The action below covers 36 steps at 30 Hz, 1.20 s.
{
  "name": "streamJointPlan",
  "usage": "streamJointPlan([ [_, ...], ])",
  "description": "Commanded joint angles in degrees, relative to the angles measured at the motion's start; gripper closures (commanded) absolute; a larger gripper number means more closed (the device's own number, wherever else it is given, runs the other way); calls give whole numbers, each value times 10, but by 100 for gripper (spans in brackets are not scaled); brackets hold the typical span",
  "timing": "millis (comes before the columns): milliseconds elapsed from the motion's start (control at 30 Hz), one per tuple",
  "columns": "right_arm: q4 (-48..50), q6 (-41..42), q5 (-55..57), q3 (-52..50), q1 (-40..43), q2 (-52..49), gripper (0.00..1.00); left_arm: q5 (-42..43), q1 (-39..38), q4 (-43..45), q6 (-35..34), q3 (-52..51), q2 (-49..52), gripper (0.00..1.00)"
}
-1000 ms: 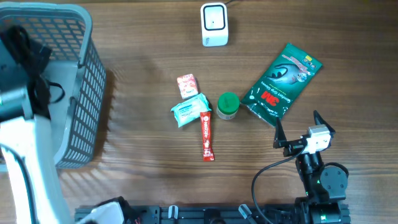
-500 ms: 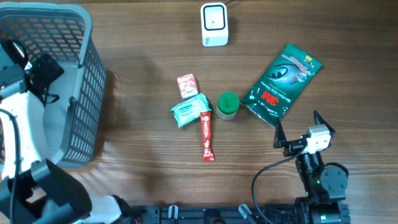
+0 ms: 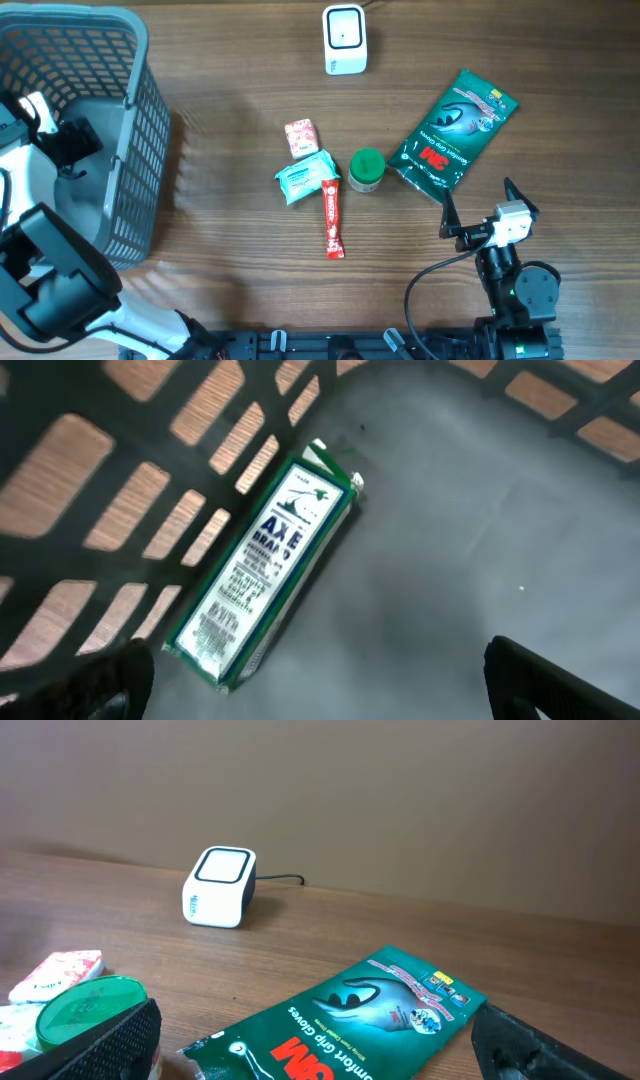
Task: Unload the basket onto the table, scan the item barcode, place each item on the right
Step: 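Return left gripper to basket and grasp the green-white AXE box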
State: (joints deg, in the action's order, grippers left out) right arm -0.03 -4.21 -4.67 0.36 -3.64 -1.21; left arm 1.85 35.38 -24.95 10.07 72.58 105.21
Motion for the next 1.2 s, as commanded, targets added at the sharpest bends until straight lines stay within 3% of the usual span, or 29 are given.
streamJointPlan([
  [0,2,-3,2,0,2,2,0,12,2,18,18,-4,23,0],
  [467,2,-3,2,0,2,2,0,14,2,22,17,-4,90,0],
  [667,2,-3,2,0,2,2,0,52,1,13,15,-4,89,0],
  [833,2,-3,2,0,2,2,0,63,1,16,15,-4,89,16],
  [933,2,-3,2,0,2,2,0,62,1,17,16,-4,89,39],
  [1033,2,-3,2,0,2,2,1,62,2,19,16,-4,89,52],
  [1167,2,-3,2,0,2,2,0,62,2,23,15,-4,89,54],
])
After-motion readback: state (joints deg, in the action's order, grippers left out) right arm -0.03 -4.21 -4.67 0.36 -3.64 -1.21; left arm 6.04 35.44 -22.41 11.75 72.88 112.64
